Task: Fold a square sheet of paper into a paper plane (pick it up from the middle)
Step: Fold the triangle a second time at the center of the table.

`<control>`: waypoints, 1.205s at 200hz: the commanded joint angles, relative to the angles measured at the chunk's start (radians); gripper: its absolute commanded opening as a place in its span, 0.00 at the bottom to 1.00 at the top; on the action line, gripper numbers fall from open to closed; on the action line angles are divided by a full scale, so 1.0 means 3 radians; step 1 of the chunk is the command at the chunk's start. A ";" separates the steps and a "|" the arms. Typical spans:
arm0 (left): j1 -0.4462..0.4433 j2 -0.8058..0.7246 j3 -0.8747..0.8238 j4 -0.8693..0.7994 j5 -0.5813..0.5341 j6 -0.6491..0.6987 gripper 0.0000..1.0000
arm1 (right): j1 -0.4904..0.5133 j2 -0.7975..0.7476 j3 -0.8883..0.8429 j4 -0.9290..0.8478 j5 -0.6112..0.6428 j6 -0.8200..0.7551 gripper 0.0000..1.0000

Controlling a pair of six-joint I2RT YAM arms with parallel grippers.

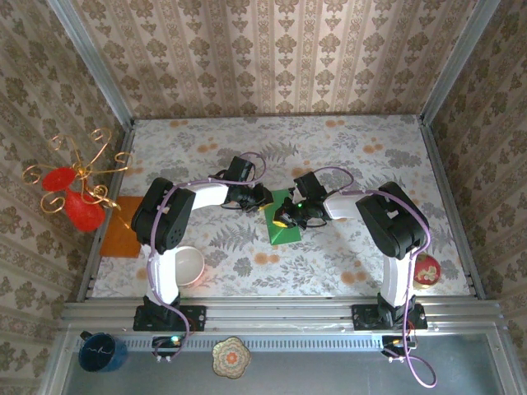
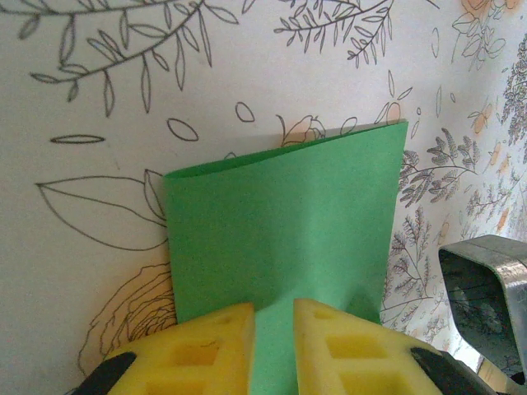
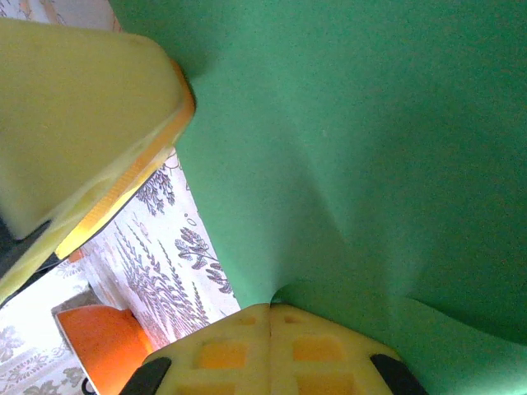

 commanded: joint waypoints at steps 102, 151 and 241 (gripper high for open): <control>-0.0016 0.0012 0.0013 -0.0153 -0.0016 -0.0074 0.22 | -0.0026 0.0134 -0.0106 0.0014 0.0118 0.0117 0.00; 0.0022 -0.0365 0.0004 -0.0221 -0.0265 -0.0117 0.25 | -0.0031 0.0151 -0.0066 -0.0079 0.0112 0.0120 0.17; 0.0101 -0.1038 -0.0743 0.0017 -0.0499 -0.0241 0.32 | -0.0030 0.0111 -0.0042 -0.0084 0.0085 0.0115 0.37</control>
